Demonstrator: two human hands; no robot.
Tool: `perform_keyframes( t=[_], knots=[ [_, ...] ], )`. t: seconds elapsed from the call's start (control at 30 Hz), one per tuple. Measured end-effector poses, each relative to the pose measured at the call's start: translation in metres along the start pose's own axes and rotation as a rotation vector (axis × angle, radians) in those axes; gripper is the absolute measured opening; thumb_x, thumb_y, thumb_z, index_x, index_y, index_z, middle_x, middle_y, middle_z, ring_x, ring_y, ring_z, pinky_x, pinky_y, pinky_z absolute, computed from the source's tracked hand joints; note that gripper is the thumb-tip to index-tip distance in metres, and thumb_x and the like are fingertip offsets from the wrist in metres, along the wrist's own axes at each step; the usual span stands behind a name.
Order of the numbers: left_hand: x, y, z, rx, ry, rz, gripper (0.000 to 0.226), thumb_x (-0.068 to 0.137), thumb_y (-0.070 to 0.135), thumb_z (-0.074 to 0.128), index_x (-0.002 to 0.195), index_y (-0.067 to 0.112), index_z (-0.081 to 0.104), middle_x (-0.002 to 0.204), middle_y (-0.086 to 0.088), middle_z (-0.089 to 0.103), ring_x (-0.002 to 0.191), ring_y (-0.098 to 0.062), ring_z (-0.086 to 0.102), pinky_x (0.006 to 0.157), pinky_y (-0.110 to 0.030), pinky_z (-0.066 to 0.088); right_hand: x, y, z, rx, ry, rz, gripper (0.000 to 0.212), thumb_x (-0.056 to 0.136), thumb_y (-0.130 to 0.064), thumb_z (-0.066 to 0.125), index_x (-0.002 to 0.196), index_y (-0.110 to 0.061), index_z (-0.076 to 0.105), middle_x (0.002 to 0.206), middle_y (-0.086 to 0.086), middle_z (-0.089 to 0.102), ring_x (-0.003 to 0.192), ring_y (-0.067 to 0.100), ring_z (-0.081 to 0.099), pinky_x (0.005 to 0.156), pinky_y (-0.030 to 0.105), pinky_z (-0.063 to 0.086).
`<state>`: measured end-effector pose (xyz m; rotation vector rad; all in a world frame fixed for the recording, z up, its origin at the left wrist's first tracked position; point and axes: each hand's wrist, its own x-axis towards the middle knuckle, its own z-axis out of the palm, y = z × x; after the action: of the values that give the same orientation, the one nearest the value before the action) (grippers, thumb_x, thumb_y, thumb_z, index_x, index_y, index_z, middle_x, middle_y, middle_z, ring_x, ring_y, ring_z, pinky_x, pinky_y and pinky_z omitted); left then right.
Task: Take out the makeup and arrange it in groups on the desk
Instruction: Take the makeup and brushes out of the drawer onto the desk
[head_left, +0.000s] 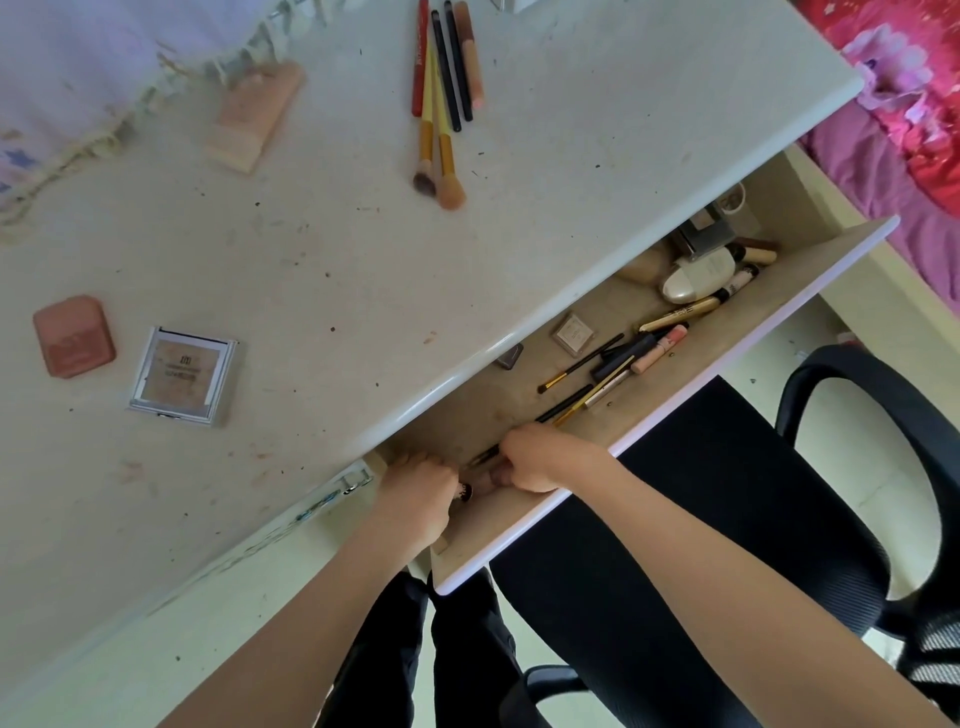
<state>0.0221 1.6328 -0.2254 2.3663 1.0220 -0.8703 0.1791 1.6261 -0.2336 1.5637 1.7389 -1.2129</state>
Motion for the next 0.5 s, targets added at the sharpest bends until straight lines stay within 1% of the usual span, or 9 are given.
perform_keyframes(
  t=[0.1, 0.2, 0.23, 0.27, 0.3, 0.33, 0.4, 0.47, 0.5],
  knots=[
    [-0.005, -0.004, -0.011, -0.337, -0.034, 0.005, 0.025, 0.094, 0.013, 0.045, 0.119, 0.011, 0.049, 0.111, -0.006, 0.061, 0.097, -0.020, 0.058, 0.078, -0.026, 0.042, -0.022, 0.019, -0.015, 0.206, 0.077, 0.032, 0.037, 0.094, -0.036, 0.049, 0.108, -0.004, 0.060, 0.094, 0.009, 0.062, 0.081, 0.022, 0.056, 0.072, 0.033, 0.047],
    [-0.013, -0.005, -0.037, -0.630, 0.045, 0.079, 0.029, 0.093, 0.027, 0.051, 0.121, 0.018, 0.054, 0.099, 0.004, 0.064, 0.081, -0.009, 0.060, 0.065, -0.016, 0.045, -0.051, 0.041, -0.032, 0.484, 0.161, -0.028, 0.039, 0.092, -0.042, 0.052, 0.106, -0.006, 0.062, 0.103, 0.014, 0.064, 0.081, 0.021, 0.057, 0.076, 0.034, 0.048],
    [-0.016, -0.005, -0.049, -0.698, 0.077, 0.108, 0.028, 0.092, 0.029, 0.053, 0.119, 0.021, 0.054, 0.095, 0.009, 0.063, 0.076, -0.005, 0.060, 0.060, -0.010, 0.042, -0.063, 0.045, -0.039, 0.610, 0.194, -0.045, 0.042, 0.090, -0.044, 0.054, 0.108, -0.008, 0.061, 0.103, 0.010, 0.064, 0.083, 0.020, 0.058, 0.077, 0.033, 0.048],
    [-0.017, -0.004, -0.063, -0.764, 0.104, 0.130, 0.027, 0.091, 0.030, 0.054, 0.117, 0.023, 0.055, 0.093, 0.012, 0.063, 0.073, -0.001, 0.060, 0.058, -0.009, 0.042, -0.075, 0.047, -0.046, 0.774, 0.235, -0.055, 0.044, 0.087, -0.048, 0.056, 0.111, -0.011, 0.061, 0.098, 0.004, 0.064, 0.082, 0.016, 0.057, 0.075, 0.028, 0.046],
    [-0.017, -0.003, -0.076, -0.833, 0.140, 0.136, 0.025, 0.091, 0.030, 0.054, 0.115, 0.025, 0.055, 0.093, 0.013, 0.064, 0.071, 0.000, 0.060, 0.059, -0.009, 0.043, -0.084, 0.048, -0.053, 0.951, 0.293, -0.078, 0.046, 0.083, -0.051, 0.059, 0.111, -0.013, 0.061, 0.090, 0.000, 0.061, 0.077, 0.014, 0.054, 0.072, 0.024, 0.041],
    [-0.014, -0.003, -0.089, -0.900, 0.205, 0.120, 0.023, 0.091, 0.031, 0.054, 0.113, 0.026, 0.055, 0.093, 0.012, 0.065, 0.071, 0.001, 0.061, 0.061, -0.010, 0.045, -0.090, 0.049, -0.061, 1.094, 0.372, -0.108, 0.046, 0.081, -0.050, 0.060, 0.110, -0.014, 0.062, 0.082, 0.001, 0.055, 0.072, 0.014, 0.048, 0.071, 0.023, 0.038],
    [-0.006, -0.008, -0.112, -1.022, 0.416, 0.018, 0.018, 0.090, 0.032, 0.056, 0.107, 0.026, 0.056, 0.089, 0.013, 0.068, 0.072, 0.001, 0.061, 0.065, -0.010, 0.044, -0.094, 0.049, -0.076, 1.278, 0.534, -0.147, 0.038, 0.079, -0.042, 0.064, 0.106, -0.016, 0.064, 0.079, 0.007, 0.050, 0.072, 0.018, 0.044, 0.072, 0.028, 0.038],
    [0.008, -0.019, -0.132, -1.103, 0.663, -0.145, 0.012, 0.090, 0.034, 0.056, 0.099, 0.026, 0.054, 0.084, 0.013, 0.067, 0.075, 0.002, 0.059, 0.064, -0.005, 0.040, -0.086, 0.046, -0.097, 1.310, 0.651, -0.119, 0.024, 0.082, -0.027, 0.067, 0.103, -0.016, 0.066, 0.081, 0.008, 0.058, 0.076, 0.018, 0.051, 0.077, 0.029, 0.045],
    [0.015, -0.026, -0.142, -1.121, 0.761, -0.227, 0.013, 0.090, 0.035, 0.055, 0.099, 0.026, 0.053, 0.087, 0.011, 0.067, 0.078, 0.001, 0.058, 0.062, 0.000, 0.038, -0.079, 0.044, -0.109, 1.275, 0.697, -0.083, 0.021, 0.084, -0.022, 0.065, 0.103, -0.015, 0.066, 0.083, 0.006, 0.063, 0.077, 0.016, 0.054, 0.078, 0.026, 0.048]
  ],
)
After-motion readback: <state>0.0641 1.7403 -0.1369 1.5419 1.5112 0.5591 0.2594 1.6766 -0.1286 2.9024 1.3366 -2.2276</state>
